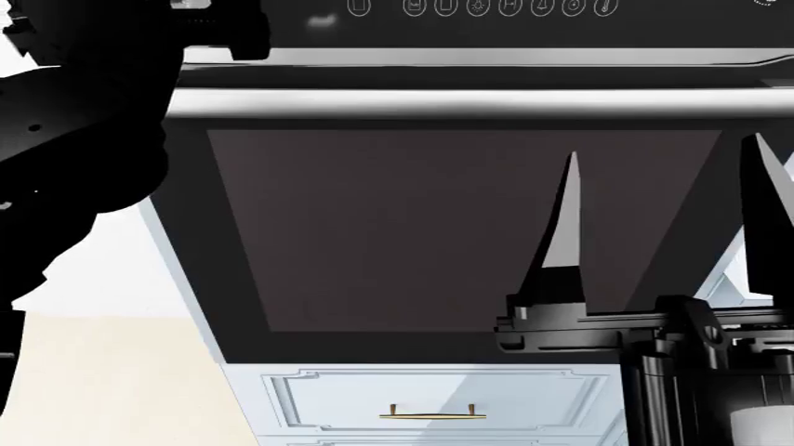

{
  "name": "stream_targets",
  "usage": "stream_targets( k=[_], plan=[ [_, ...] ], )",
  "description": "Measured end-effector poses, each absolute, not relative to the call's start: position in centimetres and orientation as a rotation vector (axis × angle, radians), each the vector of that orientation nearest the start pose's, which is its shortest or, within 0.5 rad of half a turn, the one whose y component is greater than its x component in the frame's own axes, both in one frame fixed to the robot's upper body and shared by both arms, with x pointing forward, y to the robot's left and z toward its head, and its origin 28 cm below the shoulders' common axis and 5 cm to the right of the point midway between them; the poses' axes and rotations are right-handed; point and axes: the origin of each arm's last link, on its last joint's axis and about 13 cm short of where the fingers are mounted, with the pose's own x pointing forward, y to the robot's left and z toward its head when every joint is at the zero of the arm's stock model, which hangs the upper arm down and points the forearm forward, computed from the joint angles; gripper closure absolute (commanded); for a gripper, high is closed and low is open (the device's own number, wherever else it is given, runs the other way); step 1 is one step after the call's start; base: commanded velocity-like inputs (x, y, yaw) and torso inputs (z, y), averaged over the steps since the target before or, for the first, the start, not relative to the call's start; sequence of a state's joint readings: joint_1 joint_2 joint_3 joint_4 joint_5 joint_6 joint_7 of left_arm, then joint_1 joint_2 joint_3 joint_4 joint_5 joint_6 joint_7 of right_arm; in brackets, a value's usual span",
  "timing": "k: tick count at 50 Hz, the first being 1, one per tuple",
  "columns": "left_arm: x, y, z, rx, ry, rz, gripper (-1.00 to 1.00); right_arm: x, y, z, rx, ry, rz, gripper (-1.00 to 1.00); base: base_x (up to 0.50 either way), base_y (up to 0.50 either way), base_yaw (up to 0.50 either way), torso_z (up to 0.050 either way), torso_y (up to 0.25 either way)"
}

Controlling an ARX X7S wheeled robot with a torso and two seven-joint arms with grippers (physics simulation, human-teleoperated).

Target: Preheat the oven by turning the temperature knob.

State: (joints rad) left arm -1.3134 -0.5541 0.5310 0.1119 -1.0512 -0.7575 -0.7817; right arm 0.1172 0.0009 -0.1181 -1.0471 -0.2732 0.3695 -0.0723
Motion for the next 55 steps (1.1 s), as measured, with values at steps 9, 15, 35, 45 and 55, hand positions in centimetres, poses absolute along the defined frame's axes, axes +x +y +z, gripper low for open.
stream_targets(
  k=[9, 15, 35, 45, 55],
  plan=[
    [31.5, 22.2, 33.0, 0.030, -0.247, 0.106, -1.00, 15.8, -9.1, 21.0, -0.198, -0.794, -0.008, -1.00, 0.00, 0.00, 0.00, 0.000, 0.000],
    [31.6, 22.2, 33.0, 0.029, -0.246, 0.106, -1.00, 15.8, -9.1, 21.0, -0.199, -0.793, -0.007, -1.00, 0.00, 0.00, 0.00, 0.000, 0.000],
    [32.5, 22.1, 32.7, 0.029, -0.236, 0.114, -1.00, 15.8, -9.0, 21.0, -0.200, -0.790, -0.005, -1.00, 0.00, 0.00, 0.00, 0.000, 0.000],
    [32.6, 22.0, 32.7, 0.031, -0.237, 0.115, -1.00, 15.8, -9.0, 21.0, -0.200, -0.788, -0.004, -1.00, 0.00, 0.00, 0.00, 0.000, 0.000],
    [32.7, 22.0, 32.7, 0.033, -0.238, 0.115, -1.00, 15.8, -9.0, 20.9, -0.200, -0.786, -0.003, -1.00, 0.00, 0.00, 0.00, 0.000, 0.000]
  ],
)
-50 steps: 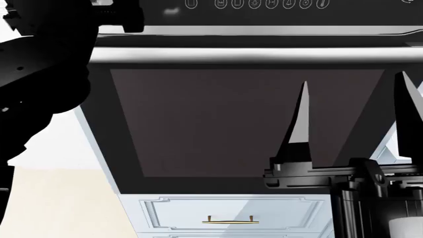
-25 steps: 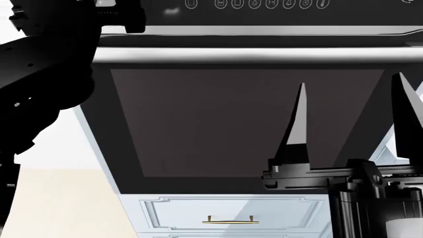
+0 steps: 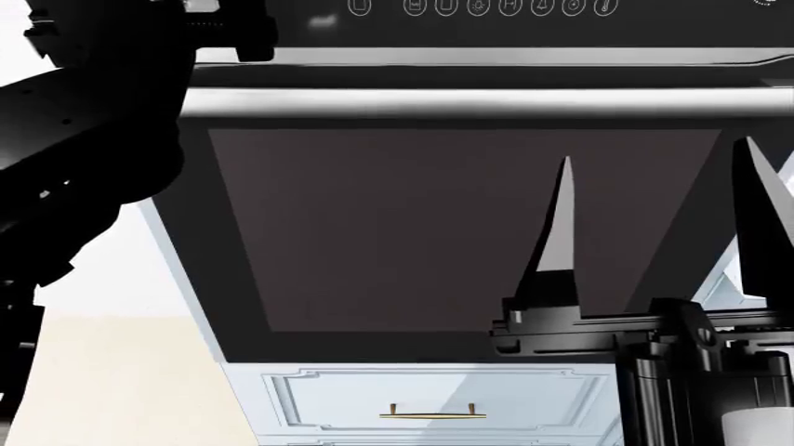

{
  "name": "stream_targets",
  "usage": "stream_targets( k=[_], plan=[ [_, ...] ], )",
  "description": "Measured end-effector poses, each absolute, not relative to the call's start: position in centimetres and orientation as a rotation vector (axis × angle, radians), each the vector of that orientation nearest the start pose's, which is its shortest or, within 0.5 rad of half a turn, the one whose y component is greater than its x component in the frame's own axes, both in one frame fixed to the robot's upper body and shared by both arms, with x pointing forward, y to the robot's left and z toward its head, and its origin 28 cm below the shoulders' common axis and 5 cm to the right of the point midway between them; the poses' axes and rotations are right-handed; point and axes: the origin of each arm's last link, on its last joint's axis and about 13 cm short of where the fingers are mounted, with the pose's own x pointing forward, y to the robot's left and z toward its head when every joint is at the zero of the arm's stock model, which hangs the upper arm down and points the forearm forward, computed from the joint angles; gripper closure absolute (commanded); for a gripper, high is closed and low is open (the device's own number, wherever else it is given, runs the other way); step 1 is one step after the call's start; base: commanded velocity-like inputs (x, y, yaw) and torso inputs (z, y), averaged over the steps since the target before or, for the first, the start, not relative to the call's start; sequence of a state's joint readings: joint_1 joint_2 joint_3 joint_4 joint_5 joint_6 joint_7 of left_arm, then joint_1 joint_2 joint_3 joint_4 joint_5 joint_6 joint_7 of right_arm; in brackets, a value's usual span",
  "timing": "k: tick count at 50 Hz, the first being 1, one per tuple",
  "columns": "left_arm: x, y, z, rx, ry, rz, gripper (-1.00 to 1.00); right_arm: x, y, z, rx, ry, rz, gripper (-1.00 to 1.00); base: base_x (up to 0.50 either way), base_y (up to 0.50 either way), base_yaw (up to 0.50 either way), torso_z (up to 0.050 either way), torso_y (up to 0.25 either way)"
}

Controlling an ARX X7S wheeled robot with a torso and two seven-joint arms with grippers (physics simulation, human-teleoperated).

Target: Preheat the oven by turning the temperature knob.

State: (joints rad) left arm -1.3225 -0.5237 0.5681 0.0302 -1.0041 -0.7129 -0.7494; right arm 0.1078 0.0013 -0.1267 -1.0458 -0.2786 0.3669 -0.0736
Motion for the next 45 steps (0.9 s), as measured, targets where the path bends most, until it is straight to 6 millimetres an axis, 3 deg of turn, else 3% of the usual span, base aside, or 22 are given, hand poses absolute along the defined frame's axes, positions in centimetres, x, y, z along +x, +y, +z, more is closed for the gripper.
stream_targets(
  k=[45],
  plan=[
    [31.80, 22.01, 32.97, 0.028, -0.242, 0.093, -1.00, 15.76, -8.84, 20.89, -0.204, -0.783, 0.002, -1.00, 0.00, 0.00, 0.00, 0.000, 0.000]
  ],
)
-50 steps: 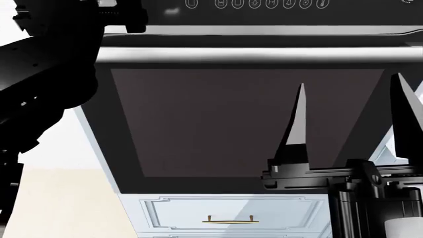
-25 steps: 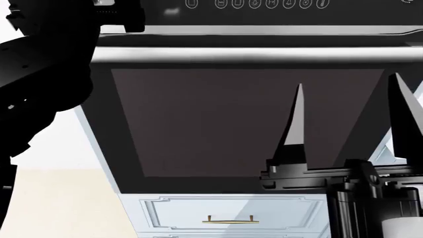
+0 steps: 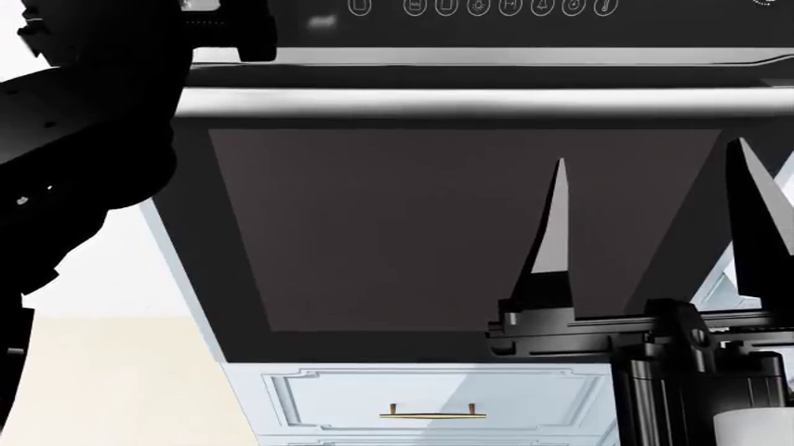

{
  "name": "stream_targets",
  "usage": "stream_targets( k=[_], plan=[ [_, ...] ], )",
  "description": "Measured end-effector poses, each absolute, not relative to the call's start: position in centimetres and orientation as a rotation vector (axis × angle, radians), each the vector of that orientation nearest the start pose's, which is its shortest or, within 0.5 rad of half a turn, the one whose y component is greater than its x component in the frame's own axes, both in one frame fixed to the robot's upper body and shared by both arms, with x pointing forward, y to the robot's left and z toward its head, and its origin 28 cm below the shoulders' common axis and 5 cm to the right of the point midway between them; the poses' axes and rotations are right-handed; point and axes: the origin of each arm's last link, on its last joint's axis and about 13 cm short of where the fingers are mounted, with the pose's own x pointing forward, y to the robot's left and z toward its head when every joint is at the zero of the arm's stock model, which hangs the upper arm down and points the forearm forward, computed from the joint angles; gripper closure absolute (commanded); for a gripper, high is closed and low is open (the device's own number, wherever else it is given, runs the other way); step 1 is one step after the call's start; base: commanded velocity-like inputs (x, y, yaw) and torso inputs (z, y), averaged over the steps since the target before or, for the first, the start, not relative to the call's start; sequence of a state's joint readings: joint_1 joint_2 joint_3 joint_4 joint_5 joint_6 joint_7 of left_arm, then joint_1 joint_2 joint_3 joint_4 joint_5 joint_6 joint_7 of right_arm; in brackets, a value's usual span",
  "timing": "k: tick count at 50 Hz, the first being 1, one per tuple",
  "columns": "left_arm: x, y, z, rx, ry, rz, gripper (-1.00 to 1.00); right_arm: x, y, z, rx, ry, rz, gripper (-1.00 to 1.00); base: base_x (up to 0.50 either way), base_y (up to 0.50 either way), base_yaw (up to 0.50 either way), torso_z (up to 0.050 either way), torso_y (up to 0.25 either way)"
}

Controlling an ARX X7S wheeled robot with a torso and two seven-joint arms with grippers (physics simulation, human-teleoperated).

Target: Preheat the oven by turning the temperature knob.

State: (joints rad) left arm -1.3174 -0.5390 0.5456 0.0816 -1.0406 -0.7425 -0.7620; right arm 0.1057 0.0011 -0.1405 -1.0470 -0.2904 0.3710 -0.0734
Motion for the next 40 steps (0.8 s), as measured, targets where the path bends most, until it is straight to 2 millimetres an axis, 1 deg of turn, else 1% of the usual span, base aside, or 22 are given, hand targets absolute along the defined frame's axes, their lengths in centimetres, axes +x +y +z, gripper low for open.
stream_targets(
  k=[9, 10, 40],
  plan=[
    [31.78, 22.03, 33.01, 0.028, -0.243, 0.093, -1.00, 15.76, -8.86, 20.87, -0.204, -0.781, 0.002, -1.00, 0.00, 0.00, 0.00, 0.000, 0.000],
    [31.79, 22.03, 33.02, 0.027, -0.243, 0.094, 1.00, 15.76, -8.86, 20.87, -0.204, -0.781, 0.002, -1.00, 0.00, 0.00, 0.00, 0.000, 0.000],
    [31.85, 22.19, 33.06, 0.033, -0.262, 0.109, 1.00, 15.76, -8.88, 20.84, -0.207, -0.775, 0.007, -1.00, 0.00, 0.00, 0.00, 0.000, 0.000]
  ],
)
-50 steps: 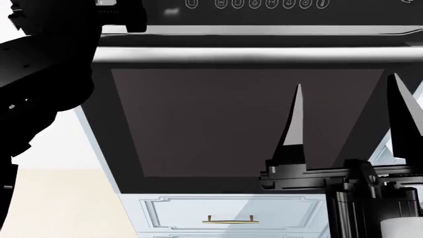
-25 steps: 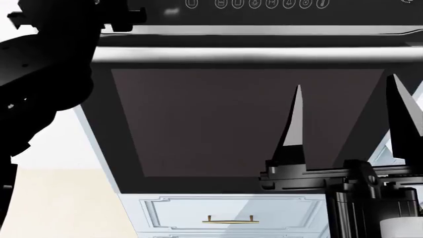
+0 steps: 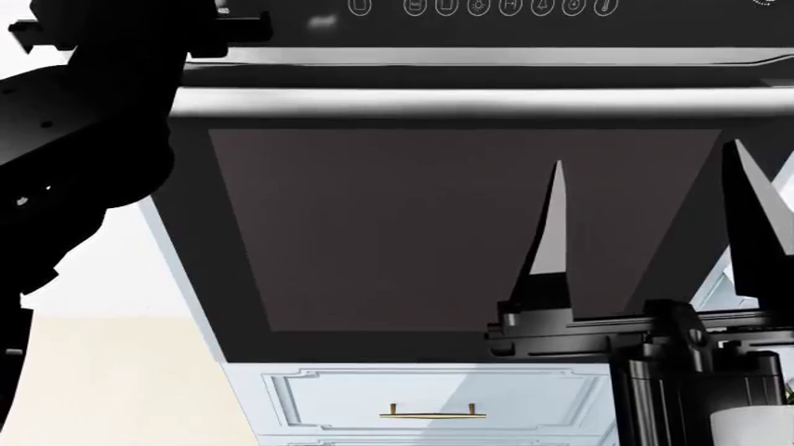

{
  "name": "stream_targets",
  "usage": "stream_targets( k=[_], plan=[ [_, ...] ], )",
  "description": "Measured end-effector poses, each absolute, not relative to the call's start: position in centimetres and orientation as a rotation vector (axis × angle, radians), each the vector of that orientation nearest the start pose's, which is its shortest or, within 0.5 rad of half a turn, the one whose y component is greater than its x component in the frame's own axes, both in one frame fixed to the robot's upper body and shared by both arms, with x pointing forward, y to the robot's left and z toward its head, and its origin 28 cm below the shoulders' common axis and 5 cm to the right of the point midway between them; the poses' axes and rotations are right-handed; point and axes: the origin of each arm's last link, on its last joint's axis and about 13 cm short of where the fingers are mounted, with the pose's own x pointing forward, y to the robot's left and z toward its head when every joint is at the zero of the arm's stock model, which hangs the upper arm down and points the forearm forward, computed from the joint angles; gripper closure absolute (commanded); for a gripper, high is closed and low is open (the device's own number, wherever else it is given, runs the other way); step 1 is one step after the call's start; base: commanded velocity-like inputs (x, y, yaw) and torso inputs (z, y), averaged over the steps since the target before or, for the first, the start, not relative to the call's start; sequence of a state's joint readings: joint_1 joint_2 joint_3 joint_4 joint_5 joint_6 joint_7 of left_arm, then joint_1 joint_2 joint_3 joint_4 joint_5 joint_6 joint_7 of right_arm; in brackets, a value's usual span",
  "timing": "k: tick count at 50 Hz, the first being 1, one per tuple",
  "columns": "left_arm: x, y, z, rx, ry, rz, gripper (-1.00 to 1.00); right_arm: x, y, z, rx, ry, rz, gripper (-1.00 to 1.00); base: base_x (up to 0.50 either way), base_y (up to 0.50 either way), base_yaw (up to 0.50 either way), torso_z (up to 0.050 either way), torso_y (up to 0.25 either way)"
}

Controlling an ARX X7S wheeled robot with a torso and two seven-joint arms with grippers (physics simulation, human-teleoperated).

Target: Preheat the oven by turning the temperature knob.

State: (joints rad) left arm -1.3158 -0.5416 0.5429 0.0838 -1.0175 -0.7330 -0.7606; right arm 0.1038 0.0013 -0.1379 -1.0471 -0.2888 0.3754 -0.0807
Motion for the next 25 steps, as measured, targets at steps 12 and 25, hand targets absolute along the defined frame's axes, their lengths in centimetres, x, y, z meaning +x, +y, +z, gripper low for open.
stream_targets(
  k=[12, 25],
  plan=[
    [32.02, 22.05, 33.10, 0.031, -0.265, 0.117, 1.00, 15.70, -8.86, 20.77, -0.207, -0.775, 0.008, -1.00, 0.00, 0.00, 0.00, 0.000, 0.000],
    [32.28, 22.01, 33.14, 0.031, -0.271, 0.120, 1.00, 15.71, -8.86, 20.75, -0.207, -0.773, 0.008, -1.00, 0.00, 0.00, 0.00, 0.000, 0.000]
  ],
)
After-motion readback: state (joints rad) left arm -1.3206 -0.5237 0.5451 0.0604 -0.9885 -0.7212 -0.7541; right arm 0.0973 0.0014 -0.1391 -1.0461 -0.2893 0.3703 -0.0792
